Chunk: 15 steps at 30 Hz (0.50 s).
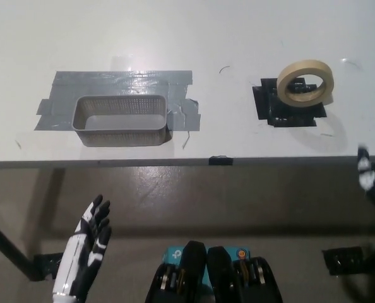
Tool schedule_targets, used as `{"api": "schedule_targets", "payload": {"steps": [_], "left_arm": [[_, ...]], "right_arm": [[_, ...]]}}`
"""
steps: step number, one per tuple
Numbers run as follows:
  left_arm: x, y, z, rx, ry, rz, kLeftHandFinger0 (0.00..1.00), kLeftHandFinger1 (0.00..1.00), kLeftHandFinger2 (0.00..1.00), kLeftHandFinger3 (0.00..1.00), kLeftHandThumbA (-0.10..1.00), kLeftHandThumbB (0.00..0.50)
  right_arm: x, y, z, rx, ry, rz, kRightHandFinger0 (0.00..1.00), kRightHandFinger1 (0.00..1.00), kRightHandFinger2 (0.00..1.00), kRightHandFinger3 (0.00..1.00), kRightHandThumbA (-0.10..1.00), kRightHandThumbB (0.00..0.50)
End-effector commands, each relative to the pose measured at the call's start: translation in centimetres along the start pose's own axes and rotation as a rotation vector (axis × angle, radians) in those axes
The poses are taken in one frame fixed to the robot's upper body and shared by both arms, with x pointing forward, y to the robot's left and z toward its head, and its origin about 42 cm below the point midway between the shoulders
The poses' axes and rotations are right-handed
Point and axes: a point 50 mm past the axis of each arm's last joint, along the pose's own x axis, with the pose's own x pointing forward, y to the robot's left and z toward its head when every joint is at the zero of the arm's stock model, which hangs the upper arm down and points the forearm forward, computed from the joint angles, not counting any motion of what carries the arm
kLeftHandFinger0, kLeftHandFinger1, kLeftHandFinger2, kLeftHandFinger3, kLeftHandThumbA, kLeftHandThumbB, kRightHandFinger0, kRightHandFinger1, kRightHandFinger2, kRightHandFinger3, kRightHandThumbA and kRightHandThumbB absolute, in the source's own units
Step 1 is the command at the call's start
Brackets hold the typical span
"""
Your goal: The robot picks the tape placed on the black area with right hand and places it in the small grey container.
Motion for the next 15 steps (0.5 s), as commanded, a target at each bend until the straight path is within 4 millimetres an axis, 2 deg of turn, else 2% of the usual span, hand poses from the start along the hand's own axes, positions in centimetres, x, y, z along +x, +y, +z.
{"api": "schedule_targets", "payload": {"steps": [1,3,8,11,15], "left_arm": [[0.7,0.6,0.7,0.042,-0.008,0.021,1.0,1.0,1.0,1.0,0.87,0.155],[0.6,0.9,0.2,0.064,-0.004,0.017,1.0,1.0,1.0,1.0,0.89,0.147],[0.2,1.0,-1.0,0.089,0.033,0.016,1.0,1.0,1.0,1.0,0.9,0.153],[0.3,0.9,-1.3,0.094,0.039,0.01,1.0,1.0,1.0,1.0,0.91,0.147],[0.3,1.0,-1.4,0.092,0.047,0.009,1.0,1.0,1.0,1.0,0.91,0.144]], "right_arm": [[4.8,-0.6,0.4,-0.15,0.019,0.05,1.0,1.0,1.0,1.0,0.44,0.36],[7.3,0.2,-0.2,-0.191,0.032,0.079,1.0,1.0,1.0,1.0,0.45,0.366],[12.8,1.6,-1.9,-0.338,0.115,0.181,1.0,1.0,1.0,1.0,0.54,0.43],[14.5,2.0,-2.5,-0.396,0.159,0.234,1.0,1.0,1.0,1.0,0.57,0.443],[16.8,2.9,-2.9,-0.464,0.189,0.326,1.0,1.0,1.0,1.0,0.63,0.498]]}}
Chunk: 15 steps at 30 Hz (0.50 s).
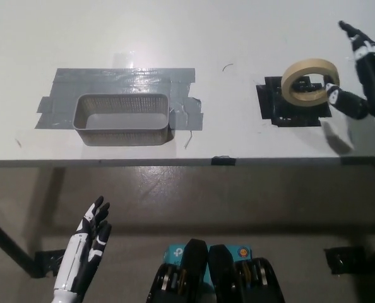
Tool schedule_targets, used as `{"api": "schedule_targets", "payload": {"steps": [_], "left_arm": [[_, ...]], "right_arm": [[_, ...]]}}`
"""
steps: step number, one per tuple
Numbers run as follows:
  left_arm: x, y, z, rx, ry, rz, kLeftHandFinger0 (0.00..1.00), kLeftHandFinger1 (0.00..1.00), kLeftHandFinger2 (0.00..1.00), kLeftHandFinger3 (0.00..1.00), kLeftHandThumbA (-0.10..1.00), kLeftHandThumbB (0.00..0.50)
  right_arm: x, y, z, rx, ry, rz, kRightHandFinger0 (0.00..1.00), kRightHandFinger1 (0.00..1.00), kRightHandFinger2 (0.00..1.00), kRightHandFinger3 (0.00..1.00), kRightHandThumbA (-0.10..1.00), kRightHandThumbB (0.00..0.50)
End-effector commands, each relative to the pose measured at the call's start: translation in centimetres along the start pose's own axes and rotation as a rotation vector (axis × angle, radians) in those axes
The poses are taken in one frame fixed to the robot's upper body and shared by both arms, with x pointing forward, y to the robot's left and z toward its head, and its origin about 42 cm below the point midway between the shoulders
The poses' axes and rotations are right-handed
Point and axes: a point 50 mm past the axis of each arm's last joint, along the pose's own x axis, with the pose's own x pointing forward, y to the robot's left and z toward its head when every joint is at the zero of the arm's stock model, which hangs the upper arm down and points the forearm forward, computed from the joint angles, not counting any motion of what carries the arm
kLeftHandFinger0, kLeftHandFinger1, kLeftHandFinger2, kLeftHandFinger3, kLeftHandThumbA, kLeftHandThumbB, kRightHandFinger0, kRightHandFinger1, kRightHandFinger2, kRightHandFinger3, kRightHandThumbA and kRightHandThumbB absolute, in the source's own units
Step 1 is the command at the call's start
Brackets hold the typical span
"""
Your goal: The robot picks the tape placed on the black area with right hand and places it in the small grey container.
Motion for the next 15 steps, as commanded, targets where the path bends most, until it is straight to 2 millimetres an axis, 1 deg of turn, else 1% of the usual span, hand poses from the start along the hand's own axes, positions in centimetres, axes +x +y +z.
{"api": "schedule_targets", "payload": {"steps": [1,2,5,7,12,13,15], "left_arm": [[0.0,0.6,0.1,0.034,-0.014,0.024,1.0,1.0,1.0,1.0,0.92,0.145],[0.0,0.6,0.0,0.037,-0.011,0.023,1.0,1.0,1.0,1.0,0.93,0.144],[0.0,0.6,-0.1,0.041,-0.013,0.016,1.0,1.0,1.0,1.0,0.96,0.134],[-0.1,0.5,-0.2,0.039,-0.018,0.011,1.0,1.0,1.0,1.0,0.99,0.119],[0.0,0.5,-0.1,0.05,-0.013,-0.001,1.0,1.0,1.0,1.0,1.0,0.114],[-0.1,0.4,-0.2,0.049,-0.013,-0.002,1.0,1.0,1.0,1.0,1.0,0.116],[-0.1,0.3,-0.2,0.045,-0.012,-0.004,1.0,1.0,1.0,1.0,1.0,0.111]], "right_arm": [[2.9,-2.0,0.8,-0.119,0.046,0.062,1.0,1.0,1.0,1.0,0.64,0.5],[3.6,-1.9,0.9,-0.126,0.053,0.094,1.0,1.0,1.0,1.0,0.63,0.5],[4.6,-1.8,1.2,-0.146,0.068,0.135,1.0,1.0,1.0,1.0,0.65,0.5],[5.4,-1.6,1.2,-0.148,0.08,0.157,1.0,1.0,1.0,1.0,0.65,0.5],[6.1,-1.2,1.3,-0.158,0.102,0.172,1.0,1.0,1.0,1.0,0.62,0.5],[6.2,-1.1,1.4,-0.16,0.102,0.17,1.0,1.0,1.0,1.0,0.6,0.5],[6.5,-1.1,1.5,-0.174,0.099,0.166,1.0,1.0,1.0,1.0,0.62,0.5]]}}
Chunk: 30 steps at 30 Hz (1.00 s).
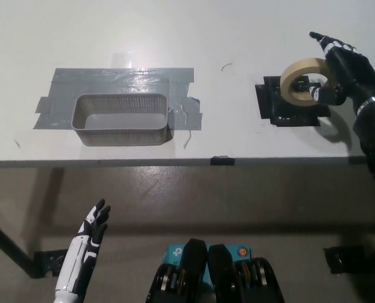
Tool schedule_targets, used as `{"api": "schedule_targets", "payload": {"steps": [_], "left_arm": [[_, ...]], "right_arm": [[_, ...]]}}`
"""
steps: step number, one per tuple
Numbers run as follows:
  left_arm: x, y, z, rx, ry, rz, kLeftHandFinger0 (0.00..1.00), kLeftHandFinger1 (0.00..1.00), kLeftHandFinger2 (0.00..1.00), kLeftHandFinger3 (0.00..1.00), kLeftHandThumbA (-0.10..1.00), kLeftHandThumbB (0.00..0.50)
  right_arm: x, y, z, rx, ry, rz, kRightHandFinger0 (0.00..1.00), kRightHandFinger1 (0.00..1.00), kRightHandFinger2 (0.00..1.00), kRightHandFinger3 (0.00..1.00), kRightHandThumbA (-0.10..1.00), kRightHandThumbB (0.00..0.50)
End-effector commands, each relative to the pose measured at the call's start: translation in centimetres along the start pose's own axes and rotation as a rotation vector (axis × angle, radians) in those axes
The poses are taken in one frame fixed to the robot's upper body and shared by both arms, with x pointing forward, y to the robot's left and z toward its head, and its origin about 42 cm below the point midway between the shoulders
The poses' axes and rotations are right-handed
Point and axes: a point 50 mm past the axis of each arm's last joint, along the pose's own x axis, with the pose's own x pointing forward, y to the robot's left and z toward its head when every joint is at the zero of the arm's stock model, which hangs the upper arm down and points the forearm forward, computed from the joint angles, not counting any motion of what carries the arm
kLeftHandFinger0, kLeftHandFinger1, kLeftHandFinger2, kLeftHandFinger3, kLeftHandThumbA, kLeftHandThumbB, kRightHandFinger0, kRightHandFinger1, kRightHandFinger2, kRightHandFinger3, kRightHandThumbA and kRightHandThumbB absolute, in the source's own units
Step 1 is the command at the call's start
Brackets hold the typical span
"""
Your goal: The robot picks the tape placed on the black area with right hand and places it in the small grey container.
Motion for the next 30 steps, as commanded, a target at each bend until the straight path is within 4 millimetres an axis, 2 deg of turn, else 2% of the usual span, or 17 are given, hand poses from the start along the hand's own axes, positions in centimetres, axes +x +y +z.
{"api": "schedule_targets", "payload": {"steps": [1,4,14,19,30], "left_arm": [[0.0,0.4,0.4,0.022,-0.029,0.005,1.0,1.0,1.0,1.0,1.0,0.11],[0.1,0.3,0.4,0.012,-0.041,0.006,1.0,1.0,1.0,1.0,1.0,0.093],[-0.2,-0.1,0.2,-0.014,-0.048,0.0,1.0,1.0,1.0,1.0,1.0,0.102],[-0.2,-0.1,0.3,-0.033,-0.049,0.003,1.0,1.0,1.0,1.0,1.0,0.087],[-0.2,-0.4,0.6,-0.053,-0.051,-0.014,1.0,1.0,1.0,1.0,1.0,0.1]], "right_arm": [[1.3,-3.3,1.5,-0.045,-0.01,-0.056,1.0,1.0,1.0,1.0,0.62,0.5],[1.9,-3.6,1.8,-0.057,-0.008,-0.062,1.0,1.0,1.0,1.0,0.64,0.5],[3.8,-3.1,2.6,-0.108,0.033,-0.031,1.0,1.0,1.0,1.0,0.64,0.491],[4.9,-3.1,3.1,-0.13,0.036,-0.032,1.0,1.0,1.0,1.0,0.64,0.5],[7.6,-2.7,3.4,-0.171,0.086,-0.005,1.0,1.0,1.0,1.0,0.62,0.49]]}}
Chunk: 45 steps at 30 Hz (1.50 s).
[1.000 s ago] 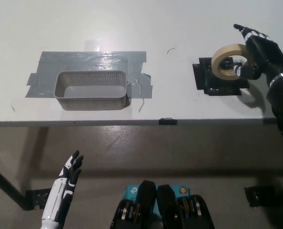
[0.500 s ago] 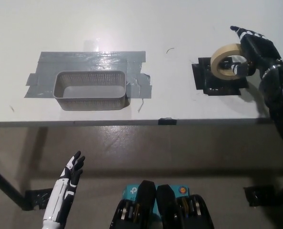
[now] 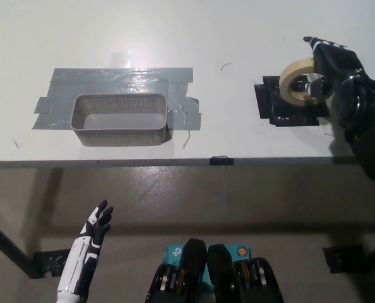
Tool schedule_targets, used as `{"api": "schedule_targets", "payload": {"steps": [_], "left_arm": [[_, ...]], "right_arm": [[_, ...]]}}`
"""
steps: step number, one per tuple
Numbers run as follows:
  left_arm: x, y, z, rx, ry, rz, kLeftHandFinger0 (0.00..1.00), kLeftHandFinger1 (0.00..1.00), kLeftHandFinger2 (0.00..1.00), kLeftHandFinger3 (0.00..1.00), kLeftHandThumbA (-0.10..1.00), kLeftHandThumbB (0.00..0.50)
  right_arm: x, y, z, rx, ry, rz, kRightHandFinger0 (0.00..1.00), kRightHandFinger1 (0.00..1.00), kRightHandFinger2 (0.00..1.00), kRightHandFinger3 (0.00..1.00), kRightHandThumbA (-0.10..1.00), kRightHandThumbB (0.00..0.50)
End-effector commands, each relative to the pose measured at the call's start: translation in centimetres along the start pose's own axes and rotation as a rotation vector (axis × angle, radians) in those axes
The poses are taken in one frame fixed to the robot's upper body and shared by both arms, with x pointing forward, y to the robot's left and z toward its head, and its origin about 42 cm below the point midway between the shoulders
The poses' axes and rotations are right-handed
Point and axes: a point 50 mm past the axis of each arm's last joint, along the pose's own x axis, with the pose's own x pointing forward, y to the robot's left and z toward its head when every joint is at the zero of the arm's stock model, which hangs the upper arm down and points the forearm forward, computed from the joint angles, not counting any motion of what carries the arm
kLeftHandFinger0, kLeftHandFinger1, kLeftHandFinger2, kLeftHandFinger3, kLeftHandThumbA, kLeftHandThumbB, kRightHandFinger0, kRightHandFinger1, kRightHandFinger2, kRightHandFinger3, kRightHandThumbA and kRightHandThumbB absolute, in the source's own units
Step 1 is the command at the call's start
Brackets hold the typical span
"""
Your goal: The robot picks the tape placed on the black area with right hand and places it in the small grey container.
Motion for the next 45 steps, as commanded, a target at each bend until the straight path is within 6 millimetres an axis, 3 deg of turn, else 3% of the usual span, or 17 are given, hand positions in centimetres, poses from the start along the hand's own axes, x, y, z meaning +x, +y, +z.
{"api": "schedule_targets", "payload": {"steps": [1,6,7,8,10,11,12,13,15,18,21,22,29,32,34,41,45], "left_arm": [[-0.2,-0.1,0.7,-0.022,-0.046,-0.011,1.0,1.0,1.0,1.0,1.0,0.094],[-0.5,-0.3,0.8,-0.018,-0.05,-0.02,1.0,1.0,1.0,1.0,1.0,0.085],[-0.5,-0.3,0.8,-0.022,-0.048,-0.023,1.0,1.0,1.0,1.0,1.0,0.093],[-0.4,-0.4,0.8,-0.029,-0.046,-0.027,1.0,1.0,1.0,1.0,1.0,0.095],[-0.3,-0.4,0.9,-0.034,-0.055,-0.03,1.0,1.0,1.0,1.0,1.0,0.089],[-0.3,-0.3,0.8,-0.039,-0.056,-0.031,1.0,1.0,1.0,1.0,1.0,0.094],[-0.2,-0.3,0.8,-0.037,-0.058,-0.032,1.0,1.0,1.0,1.0,1.0,0.096],[-0.2,-0.3,0.9,-0.034,-0.059,-0.032,1.0,1.0,1.0,1.0,1.0,0.103],[-0.2,-0.2,0.9,-0.033,-0.055,-0.035,1.0,1.0,1.0,1.0,1.0,0.096],[-0.1,-0.1,0.8,-0.015,-0.054,-0.04,1.0,1.0,1.0,1.0,1.0,0.097],[0.1,0.0,0.8,-0.003,-0.055,-0.041,1.0,1.0,1.0,1.0,1.0,0.095],[0.2,0.0,0.8,0.002,-0.055,-0.042,1.0,1.0,1.0,1.0,1.0,0.094],[0.3,0.0,0.9,0.005,-0.055,-0.04,1.0,1.0,1.0,1.0,1.0,0.079],[0.5,-0.1,0.8,0.018,-0.059,-0.042,1.0,1.0,1.0,1.0,1.0,0.08],[0.6,0.0,0.7,0.02,-0.058,-0.044,1.0,1.0,1.0,1.0,1.0,0.086],[0.6,-0.2,0.8,0.032,-0.049,-0.056,1.0,1.0,1.0,1.0,1.0,0.118],[0.8,-0.5,1.0,0.034,-0.058,-0.075,1.0,1.0,1.0,1.0,1.0,0.129]], "right_arm": [[1.0,-4.0,2.5,-0.033,-0.06,-0.122,1.0,1.0,1.0,1.0,0.61,0.484],[1.6,-3.8,3.0,-0.038,-0.067,-0.196,1.0,1.0,1.0,1.0,0.49,0.485],[1.6,-3.8,3.0,-0.055,-0.083,-0.251,1.0,1.0,1.0,1.0,0.27,0.312],[1.6,-3.7,2.9,-0.08,-0.111,-0.331,1.0,1.0,0.97,0.98,0.25,0.371],[1.6,-3.3,2.8,-0.13,-0.127,-0.383,0.19,0.28,0.42,0.57,-0.06,0.258],[1.6,-3.1,2.7,-0.117,-0.129,-0.388,0.01,0.08,0.23,0.44,-0.1,0.265],[1.6,-3.0,2.5,-0.103,-0.135,-0.4,0.0,0.0,0.15,0.33,-0.1,0.258],[1.5,-2.9,2.4,-0.1,-0.156,-0.434,0.0,0.04,0.26,0.27,-0.1,0.236],[1.2,-2.7,2.6,-0.057,-0.202,-0.466,0.0,0.29,0.75,0.33,-0.1,0.179],[0.9,-3.0,3.4,-0.002,-0.26,-0.493,0.08,0.62,0.99,0.37,-0.1,0.115],[0.6,-3.5,4.4,0.024,-0.307,-0.529,0.17,0.69,0.98,0.95,-0.1,0.124],[0.4,-3.8,5.1,0.035,-0.337,-0.551,0.18,0.7,0.99,1.0,-0.1,0.131],[-1.9,-6.7,11.4,0.125,-0.536,-0.638,0.0,0.46,0.83,0.91,-0.1,0.178],[-3.3,-8.0,15.3,0.177,-0.557,-0.617,0.11,0.54,0.89,0.9,-0.1,0.173],[-4.3,-8.5,18.0,0.19,-0.603,-0.623,0.04,0.48,0.85,0.89,-0.1,0.178],[-6.0,-8.4,25.0,0.199,-0.647,-0.531,0.02,0.53,0.88,1.0,-0.1,0.141],[-6.2,-7.3,28.2,0.203,-0.678,-0.483,0.0,0.34,0.75,0.91,-0.1,0.148]]}}
